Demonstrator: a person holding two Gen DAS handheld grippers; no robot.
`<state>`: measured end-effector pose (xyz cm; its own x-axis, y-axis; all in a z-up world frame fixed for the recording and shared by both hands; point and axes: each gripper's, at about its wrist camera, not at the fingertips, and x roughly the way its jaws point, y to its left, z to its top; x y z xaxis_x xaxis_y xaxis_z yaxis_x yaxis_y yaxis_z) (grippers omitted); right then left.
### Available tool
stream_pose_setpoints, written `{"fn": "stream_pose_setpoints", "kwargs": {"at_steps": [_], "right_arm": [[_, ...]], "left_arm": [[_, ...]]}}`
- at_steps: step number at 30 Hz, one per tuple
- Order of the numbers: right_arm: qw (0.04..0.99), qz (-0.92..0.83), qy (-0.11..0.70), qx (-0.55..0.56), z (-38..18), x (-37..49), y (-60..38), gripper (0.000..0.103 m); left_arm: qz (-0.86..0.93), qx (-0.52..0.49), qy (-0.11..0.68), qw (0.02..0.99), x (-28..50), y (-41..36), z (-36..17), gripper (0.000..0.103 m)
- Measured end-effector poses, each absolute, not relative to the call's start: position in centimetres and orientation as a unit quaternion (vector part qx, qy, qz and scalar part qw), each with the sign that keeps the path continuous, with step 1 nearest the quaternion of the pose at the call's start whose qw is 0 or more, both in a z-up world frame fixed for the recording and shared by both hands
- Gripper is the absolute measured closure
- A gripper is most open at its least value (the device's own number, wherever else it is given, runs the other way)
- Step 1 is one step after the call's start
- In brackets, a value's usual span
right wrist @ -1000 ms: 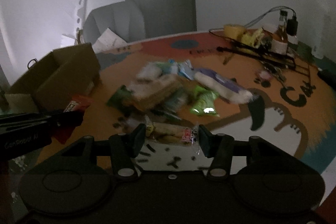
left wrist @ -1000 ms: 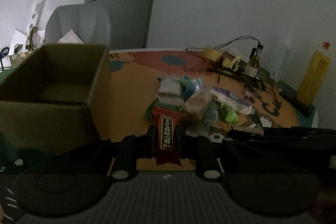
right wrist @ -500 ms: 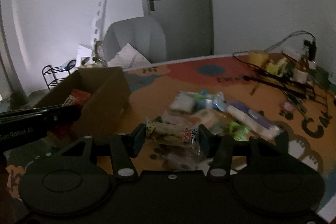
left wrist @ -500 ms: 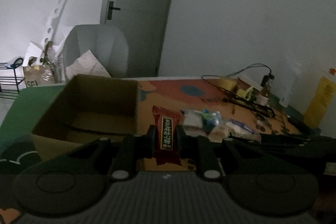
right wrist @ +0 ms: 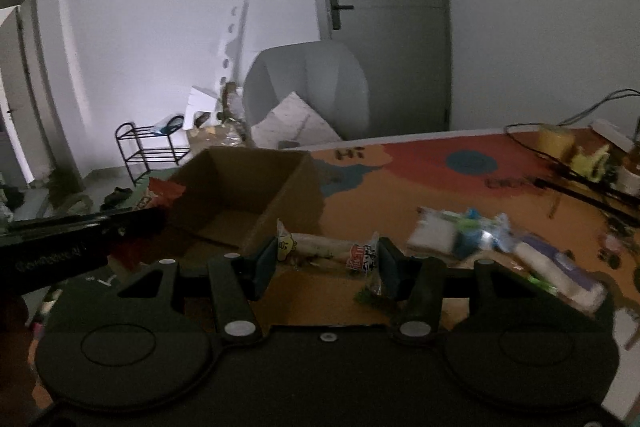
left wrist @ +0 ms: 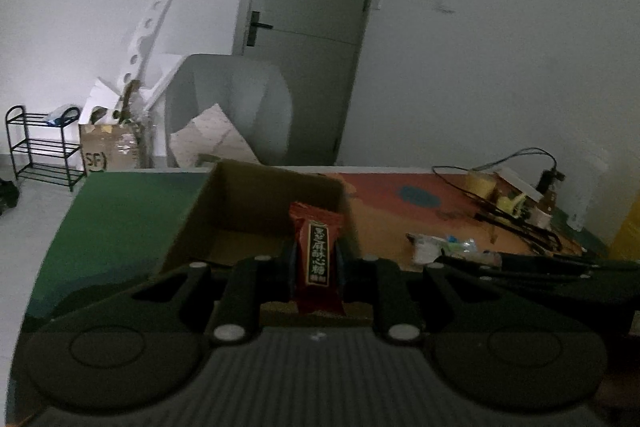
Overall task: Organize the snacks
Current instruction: 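Lift both held bars and carry them over the cardboard box, then open the left gripper to drop the red bar while the right gripper drops the white bar into the box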
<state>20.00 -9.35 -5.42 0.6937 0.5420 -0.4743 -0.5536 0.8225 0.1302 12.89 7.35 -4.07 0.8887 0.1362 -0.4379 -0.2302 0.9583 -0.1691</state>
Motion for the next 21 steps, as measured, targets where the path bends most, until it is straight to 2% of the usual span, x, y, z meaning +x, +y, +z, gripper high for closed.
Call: {"fn": "stream_pose_setpoints", "kwargs": {"at_steps": [21], "right_arm": [[0.901, 0.340, 0.268, -0.019, -5.9, 22.0, -2.7, 0.052]], "left_arm": [[0.121, -0.141, 0.250, 0.950, 15.6, 13.6, -6.3, 0.082]]}}
